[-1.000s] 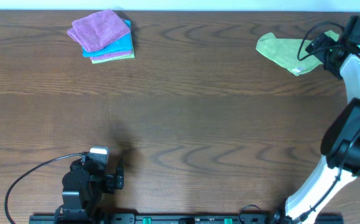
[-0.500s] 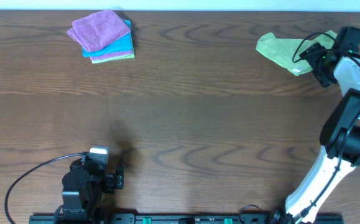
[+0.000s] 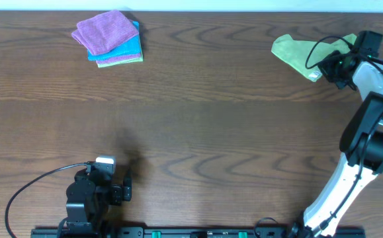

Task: Fold the cloth
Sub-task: 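Reach the right gripper to the lime-green cloth and grasp its corner, then lift the green cloth with the right gripper and drag it toward center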

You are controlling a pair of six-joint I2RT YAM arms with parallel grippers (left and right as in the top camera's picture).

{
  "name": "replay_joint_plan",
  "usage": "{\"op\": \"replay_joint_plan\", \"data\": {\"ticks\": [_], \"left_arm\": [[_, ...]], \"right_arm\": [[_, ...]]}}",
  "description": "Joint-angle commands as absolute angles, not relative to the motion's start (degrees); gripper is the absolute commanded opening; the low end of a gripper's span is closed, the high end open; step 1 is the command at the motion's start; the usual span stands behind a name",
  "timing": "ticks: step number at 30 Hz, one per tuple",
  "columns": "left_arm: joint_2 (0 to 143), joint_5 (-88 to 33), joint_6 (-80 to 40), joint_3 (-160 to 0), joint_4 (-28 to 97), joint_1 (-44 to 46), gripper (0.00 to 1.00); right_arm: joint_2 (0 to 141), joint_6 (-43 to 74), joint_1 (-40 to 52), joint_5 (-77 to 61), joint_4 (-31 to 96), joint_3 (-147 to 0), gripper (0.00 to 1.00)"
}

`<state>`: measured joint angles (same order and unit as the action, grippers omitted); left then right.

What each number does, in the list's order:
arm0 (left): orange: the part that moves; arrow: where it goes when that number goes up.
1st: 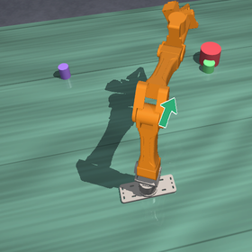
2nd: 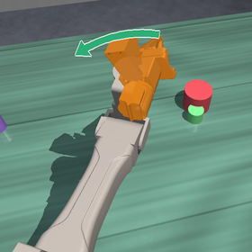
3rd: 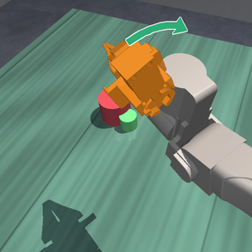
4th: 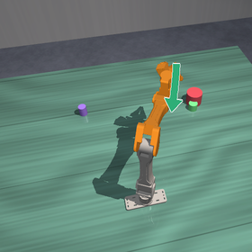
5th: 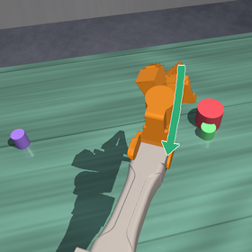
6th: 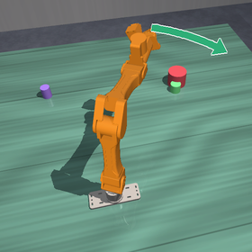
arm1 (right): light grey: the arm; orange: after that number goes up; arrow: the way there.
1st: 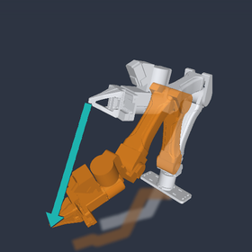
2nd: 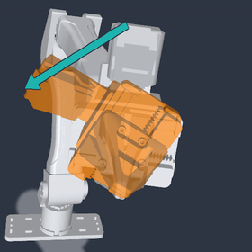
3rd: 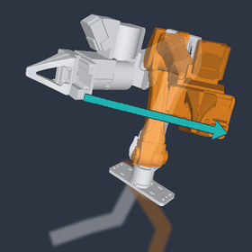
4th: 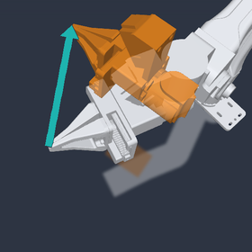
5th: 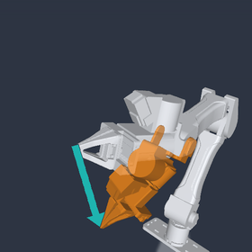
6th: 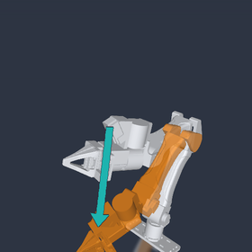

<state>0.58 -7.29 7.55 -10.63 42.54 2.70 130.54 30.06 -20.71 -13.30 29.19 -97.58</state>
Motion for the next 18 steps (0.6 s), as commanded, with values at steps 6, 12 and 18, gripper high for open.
{"op": "replay_joint_plan", "data": {"ticks": [6,12,18], "left_arm": [[0.2,-7.0,7.9,-9.5,43.3,2.8,0.95],[0.2,-7.0,7.9,-9.5,43.3,2.8,0.95],[0.2,-7.0,7.9,-9.5,43.3,2.8,0.95]], "right_arm": [[117.3,16.8,-18.2,-15.5,36.8,-98.0,0.01],[108.1,11.8,-14.0,-15.5,48.2,-98.0,0.01],[100.2,6.2,-7.1,-15.5,58.4,-98.0,0.01]]}}
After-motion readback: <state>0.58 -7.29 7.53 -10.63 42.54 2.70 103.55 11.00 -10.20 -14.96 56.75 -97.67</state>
